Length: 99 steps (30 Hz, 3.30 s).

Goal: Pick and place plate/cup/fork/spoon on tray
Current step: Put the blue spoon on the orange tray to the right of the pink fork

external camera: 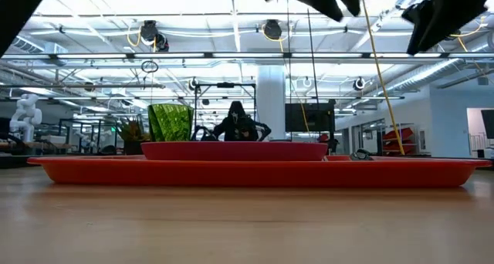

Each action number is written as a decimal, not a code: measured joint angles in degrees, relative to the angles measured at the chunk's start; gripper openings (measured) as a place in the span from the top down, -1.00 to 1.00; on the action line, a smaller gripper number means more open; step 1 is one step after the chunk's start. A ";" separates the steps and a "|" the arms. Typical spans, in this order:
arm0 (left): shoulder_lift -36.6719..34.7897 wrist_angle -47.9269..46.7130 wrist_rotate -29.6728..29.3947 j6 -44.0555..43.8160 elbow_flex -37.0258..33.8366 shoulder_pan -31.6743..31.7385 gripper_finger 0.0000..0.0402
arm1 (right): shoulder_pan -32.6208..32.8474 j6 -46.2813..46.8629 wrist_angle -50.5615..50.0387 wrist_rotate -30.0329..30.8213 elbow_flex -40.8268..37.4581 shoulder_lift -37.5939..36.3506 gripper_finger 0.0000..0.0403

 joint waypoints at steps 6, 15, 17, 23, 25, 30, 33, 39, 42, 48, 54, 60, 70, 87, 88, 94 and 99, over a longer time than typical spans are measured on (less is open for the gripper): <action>-3.60 -19.53 -4.95 -5.04 0.00 -4.50 0.38 | -3.71 -1.47 6.88 0.26 -1.45 9.17 0.35; -6.14 -42.80 -8.58 -13.49 -0.02 -9.23 0.38 | -14.83 -9.42 15.27 -2.25 -1.49 16.40 0.35; -6.45 -45.93 -7.98 -13.19 -0.01 -9.17 0.38 | -17.41 -10.32 16.00 -4.87 -1.49 17.18 0.35; -9.73 -45.49 -2.48 -4.69 -1.15 -8.12 0.38 | -22.74 -12.48 17.31 -8.31 -1.49 18.49 0.35; -11.27 -44.61 -2.06 -2.01 -2.29 -7.99 0.38 | -23.96 -13.14 17.86 -9.86 -1.49 18.84 0.35; -17.12 -31.84 -0.28 7.87 -7.36 -6.69 0.38 | -25.41 -12.91 19.95 -12.04 -1.49 18.88 0.35; -21.93 -15.66 8.76 18.76 -11.10 -5.09 0.38 | -25.50 -11.77 20.79 -12.00 -1.51 18.86 0.35; -31.85 12.12 38.56 29.52 -25.44 0.33 0.38 | -25.48 -8.76 20.63 -12.05 -1.49 18.75 0.35; -36.95 21.10 43.80 29.59 -36.73 3.67 0.38 | -25.48 -8.60 19.68 -11.98 -1.49 18.75 0.35; -46.66 43.88 50.46 27.31 -60.04 8.06 0.38 | -25.97 -8.95 19.08 -11.95 -1.49 18.79 0.35; -56.00 48.41 45.76 26.52 -72.40 10.19 0.38 | -28.16 -10.06 20.40 -11.89 -3.93 18.76 0.35; -62.80 46.01 45.13 28.17 -77.96 10.34 0.38 | -33.19 -8.05 24.07 -11.94 -9.41 18.79 0.35; -68.71 45.42 45.16 28.15 -84.30 10.52 0.38 | -40.21 -9.23 29.63 -12.01 -12.68 22.44 0.35; -71.84 44.21 45.06 27.07 -86.77 10.43 0.38 | -40.10 -10.27 32.45 -13.53 -12.62 27.39 0.35; -71.82 44.05 45.05 26.82 -86.77 10.35 0.38 | -40.10 -10.25 32.24 -13.51 -12.62 27.63 0.35; -71.84 43.34 45.07 26.59 -86.77 9.85 0.38 | -40.06 -9.67 32.36 -13.53 -12.62 28.58 0.35; -71.84 43.08 45.08 26.12 -86.77 9.40 0.38 | -39.07 -8.84 32.53 -13.53 -12.62 28.53 0.35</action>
